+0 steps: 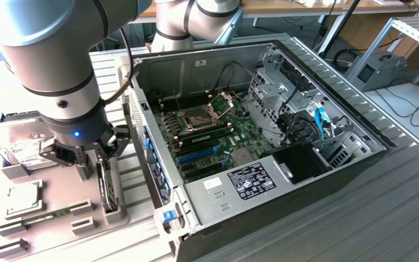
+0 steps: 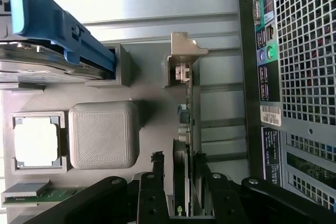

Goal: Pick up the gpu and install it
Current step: 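Pick up the gpu and move the gpu toward the slot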

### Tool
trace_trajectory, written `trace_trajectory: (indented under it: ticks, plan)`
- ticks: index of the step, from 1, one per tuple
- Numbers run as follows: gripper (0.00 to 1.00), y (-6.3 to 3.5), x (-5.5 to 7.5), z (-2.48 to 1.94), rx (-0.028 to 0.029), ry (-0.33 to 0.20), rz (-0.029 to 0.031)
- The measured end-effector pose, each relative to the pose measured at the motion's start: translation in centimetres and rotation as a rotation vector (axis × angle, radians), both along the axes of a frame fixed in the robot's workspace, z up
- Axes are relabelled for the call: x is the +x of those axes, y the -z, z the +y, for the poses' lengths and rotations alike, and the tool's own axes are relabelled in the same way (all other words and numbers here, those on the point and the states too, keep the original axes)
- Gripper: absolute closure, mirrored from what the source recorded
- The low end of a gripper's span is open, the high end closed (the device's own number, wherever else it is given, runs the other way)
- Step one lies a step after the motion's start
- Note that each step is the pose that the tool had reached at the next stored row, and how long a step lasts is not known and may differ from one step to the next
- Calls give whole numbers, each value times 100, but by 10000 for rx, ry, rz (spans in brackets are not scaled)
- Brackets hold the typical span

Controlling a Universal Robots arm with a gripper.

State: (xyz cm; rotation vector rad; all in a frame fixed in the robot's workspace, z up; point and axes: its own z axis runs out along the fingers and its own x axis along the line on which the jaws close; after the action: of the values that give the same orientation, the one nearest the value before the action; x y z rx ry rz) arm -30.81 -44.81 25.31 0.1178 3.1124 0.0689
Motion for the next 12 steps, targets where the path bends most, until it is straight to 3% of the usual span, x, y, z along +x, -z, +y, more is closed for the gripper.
trace_trajectory:
  ticks: [12]
  plan:
    - [64, 76, 22, -11, -31, 1, 2]
